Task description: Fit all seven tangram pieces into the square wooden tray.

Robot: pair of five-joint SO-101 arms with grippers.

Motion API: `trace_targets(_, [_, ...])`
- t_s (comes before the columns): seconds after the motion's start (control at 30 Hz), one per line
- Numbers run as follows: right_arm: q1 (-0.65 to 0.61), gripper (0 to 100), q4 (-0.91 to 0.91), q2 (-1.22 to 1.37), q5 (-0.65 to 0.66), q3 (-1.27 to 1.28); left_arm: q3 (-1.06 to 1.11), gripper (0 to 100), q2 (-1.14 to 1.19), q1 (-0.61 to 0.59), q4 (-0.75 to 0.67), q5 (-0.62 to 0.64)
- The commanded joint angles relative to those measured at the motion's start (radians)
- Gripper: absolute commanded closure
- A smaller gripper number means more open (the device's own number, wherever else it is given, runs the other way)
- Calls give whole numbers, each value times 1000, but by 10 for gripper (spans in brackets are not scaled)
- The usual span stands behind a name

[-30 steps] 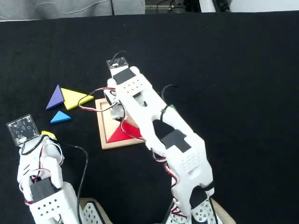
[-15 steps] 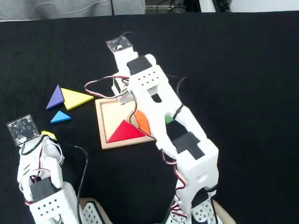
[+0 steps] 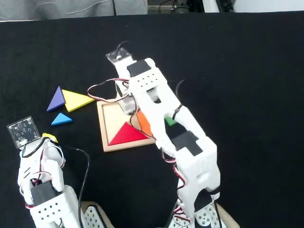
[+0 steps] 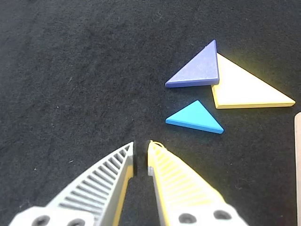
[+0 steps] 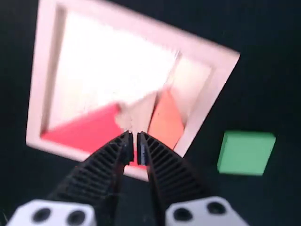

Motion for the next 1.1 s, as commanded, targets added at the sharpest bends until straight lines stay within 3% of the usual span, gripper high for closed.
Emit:
trace_targets(0.0, [-43, 987, 38, -22, 20, -15, -2, 927, -8, 10, -6, -11])
trace_targets(0.37, [-44, 987, 12, 159, 20, -85, -2, 927, -8, 7, -6, -11])
trace_targets(0.67, [-58, 987, 103, 68, 20, -205, -2, 927, -8, 8, -6, -11])
trace_targets(0.87, [-38, 987, -69, 142, 20, -206, -2, 927, -8, 7, -6, -11])
trace_targets(1.07, [-2, 987, -61, 214, 20, -213, -2, 927, -8, 7, -6, -11])
